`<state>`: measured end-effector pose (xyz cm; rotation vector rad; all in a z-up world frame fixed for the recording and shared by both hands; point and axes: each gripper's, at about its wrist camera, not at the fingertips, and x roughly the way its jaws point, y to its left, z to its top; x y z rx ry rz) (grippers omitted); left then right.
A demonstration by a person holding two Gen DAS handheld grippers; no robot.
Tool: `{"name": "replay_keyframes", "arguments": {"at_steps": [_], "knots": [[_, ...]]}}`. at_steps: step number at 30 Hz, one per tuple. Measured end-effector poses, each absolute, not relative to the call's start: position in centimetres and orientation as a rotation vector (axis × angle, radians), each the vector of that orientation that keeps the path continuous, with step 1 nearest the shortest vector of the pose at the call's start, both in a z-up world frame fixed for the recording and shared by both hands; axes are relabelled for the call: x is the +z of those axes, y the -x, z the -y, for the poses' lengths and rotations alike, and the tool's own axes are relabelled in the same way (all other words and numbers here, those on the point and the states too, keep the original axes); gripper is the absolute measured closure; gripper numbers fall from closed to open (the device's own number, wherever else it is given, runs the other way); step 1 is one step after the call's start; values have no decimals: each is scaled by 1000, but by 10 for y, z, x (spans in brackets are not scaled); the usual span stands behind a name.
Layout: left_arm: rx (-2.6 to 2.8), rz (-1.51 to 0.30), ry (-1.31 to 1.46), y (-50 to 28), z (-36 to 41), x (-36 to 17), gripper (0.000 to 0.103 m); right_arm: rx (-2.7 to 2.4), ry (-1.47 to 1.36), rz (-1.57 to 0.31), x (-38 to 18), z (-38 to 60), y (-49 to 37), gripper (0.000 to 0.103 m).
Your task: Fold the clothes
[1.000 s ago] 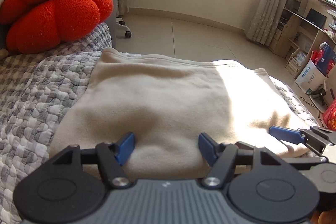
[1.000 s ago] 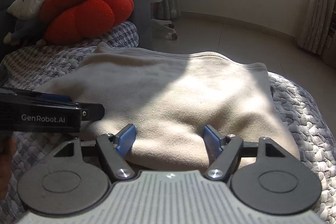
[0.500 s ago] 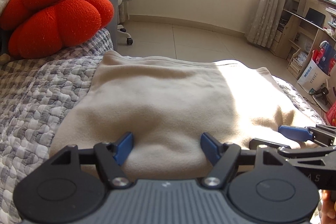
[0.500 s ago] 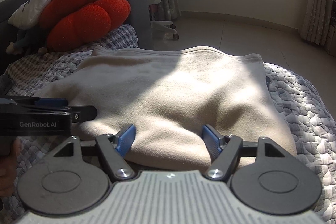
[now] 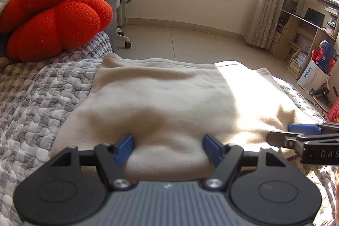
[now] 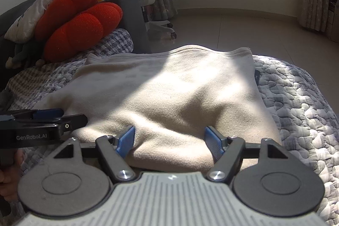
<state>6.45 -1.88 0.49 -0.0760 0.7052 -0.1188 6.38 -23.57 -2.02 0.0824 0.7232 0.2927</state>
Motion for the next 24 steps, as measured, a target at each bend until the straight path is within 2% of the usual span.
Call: {"name": "replay_keyframes", "arguments": {"at_steps": [7,12,14,19,24], "knots": [[-126,-704,76,-66,17,4,27,264,-123,-727,-20,246,-57,31],[-128,-700,73,-67,17,3,26,199,-128,-722,-20,251,-47,38],[-128,-698,71,-68,17,3,25,180,-147,-722,-19,257,-46,48],[-133,-692,69,-69,16,2,25,156,-178,-723,-19,271,-46,64],[-144,-682,64,-67,15,1,24,157,-139,-722,-18,269,-44,64]]}}
